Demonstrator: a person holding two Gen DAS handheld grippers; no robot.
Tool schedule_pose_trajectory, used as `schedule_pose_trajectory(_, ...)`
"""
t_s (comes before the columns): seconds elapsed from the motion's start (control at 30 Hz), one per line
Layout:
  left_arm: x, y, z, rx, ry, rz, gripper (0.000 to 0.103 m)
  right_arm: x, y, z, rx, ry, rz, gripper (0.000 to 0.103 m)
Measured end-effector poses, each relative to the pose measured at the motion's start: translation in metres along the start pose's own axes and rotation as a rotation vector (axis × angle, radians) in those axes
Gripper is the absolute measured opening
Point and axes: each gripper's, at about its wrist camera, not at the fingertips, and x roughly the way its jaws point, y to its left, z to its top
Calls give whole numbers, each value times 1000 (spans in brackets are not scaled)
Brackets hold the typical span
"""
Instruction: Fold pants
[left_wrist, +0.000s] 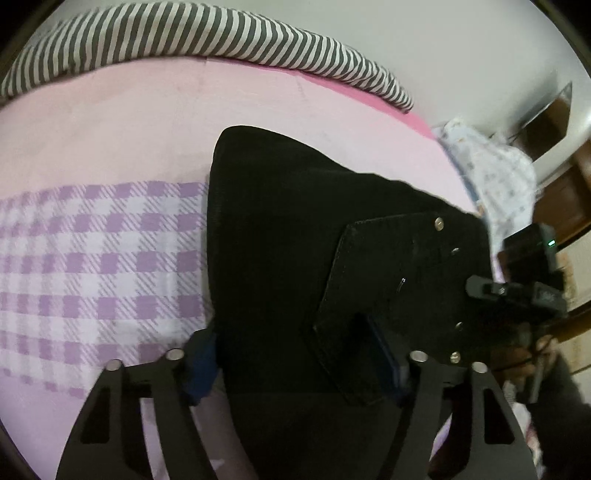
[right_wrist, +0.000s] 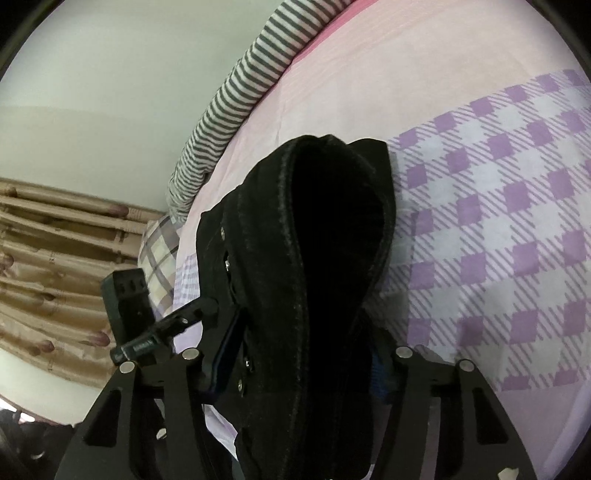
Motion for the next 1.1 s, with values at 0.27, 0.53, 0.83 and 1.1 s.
schedule_pose_trajectory(0.27,-4,-9,1,-5,-15,60,43,0,11,-4,-8,-44,-81,36)
schedule_pose_trajectory(0.53,-15,-9,1,17,-17,91,31,1,27,-5,-6,-79,-136,32)
schedule_pose_trajectory(0.83,-35,-10,1,52,-38,109,24,2,54,-4,-28,-106,-150,28)
schedule_pose_trajectory(1.1,-60,3,-5,56,-70,143,23,20,81,-4,-56,-87,-140,27)
